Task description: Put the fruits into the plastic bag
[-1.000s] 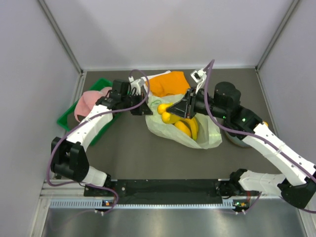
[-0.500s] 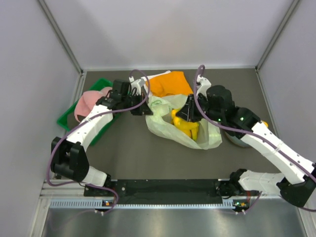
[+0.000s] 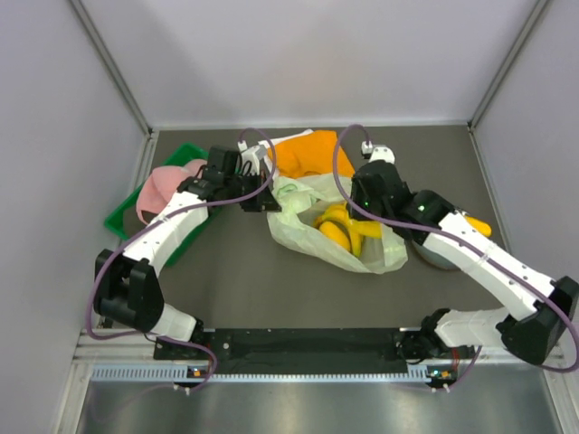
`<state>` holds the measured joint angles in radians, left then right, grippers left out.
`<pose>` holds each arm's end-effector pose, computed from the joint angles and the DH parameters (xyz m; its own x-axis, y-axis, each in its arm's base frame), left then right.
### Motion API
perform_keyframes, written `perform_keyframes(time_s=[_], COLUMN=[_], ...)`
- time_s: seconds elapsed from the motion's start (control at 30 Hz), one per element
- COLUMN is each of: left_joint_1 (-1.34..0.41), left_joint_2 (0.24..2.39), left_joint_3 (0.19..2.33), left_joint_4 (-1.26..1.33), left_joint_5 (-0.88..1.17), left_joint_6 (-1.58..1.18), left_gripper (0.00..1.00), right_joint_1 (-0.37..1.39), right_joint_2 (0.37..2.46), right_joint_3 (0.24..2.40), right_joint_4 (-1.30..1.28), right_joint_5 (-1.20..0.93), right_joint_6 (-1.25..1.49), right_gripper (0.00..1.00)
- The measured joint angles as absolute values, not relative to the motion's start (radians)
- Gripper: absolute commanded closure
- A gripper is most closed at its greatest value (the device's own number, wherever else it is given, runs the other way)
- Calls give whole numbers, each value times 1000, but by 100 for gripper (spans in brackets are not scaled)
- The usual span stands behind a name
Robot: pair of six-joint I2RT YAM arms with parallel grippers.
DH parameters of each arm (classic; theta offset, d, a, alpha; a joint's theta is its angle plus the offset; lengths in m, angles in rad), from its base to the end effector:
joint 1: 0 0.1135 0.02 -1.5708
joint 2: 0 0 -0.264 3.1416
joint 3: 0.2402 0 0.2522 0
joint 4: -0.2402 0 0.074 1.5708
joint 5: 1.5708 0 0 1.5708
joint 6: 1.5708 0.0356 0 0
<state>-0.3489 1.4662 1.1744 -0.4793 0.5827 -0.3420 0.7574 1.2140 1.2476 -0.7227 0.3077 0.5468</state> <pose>0.2928 -0.1274 0.2908 -0.8371 0.0066 -0.5470 0.3987 0.6920 -0.6018 0.1919 0.1666 0.3604 -0.6468 0.0704 -0.7594 -0.1740 0.9559 0.2368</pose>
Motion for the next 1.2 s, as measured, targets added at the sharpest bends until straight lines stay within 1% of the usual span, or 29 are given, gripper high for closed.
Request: perform_keyframes(time_s=[0.13, 0.27, 0.43, 0.7, 1.1, 1.2], left_joint_1=[-349, -349, -349, -349, -349, -349], left_joint_2=[1466, 1466, 1466, 1466, 1466, 1466], left_joint_3=[1174, 1174, 1174, 1174, 1174, 1174], left_joint_4=[-479, -479, -479, -479, -479, -479], left_joint_5=[586, 587, 587, 588, 591, 591], left_joint_6=[-342, -342, -342, -342, -342, -342], left_gripper=[100, 100, 100, 100, 100, 100], right_joint_1=[773, 814, 826, 827, 827, 817], right_joint_2=[1287, 1383, 1479, 1555, 1688, 1705], right_joint_3=[1262, 1322, 1364, 1364, 1375, 1377], right_joint_4=[-734, -743, -717, -626, -579, -572], right_joint_5=[389, 458, 510, 502, 719, 755], right_joint_6=[561, 566, 582, 587, 620, 639], right_gripper=[100, 100, 100, 100, 100, 95])
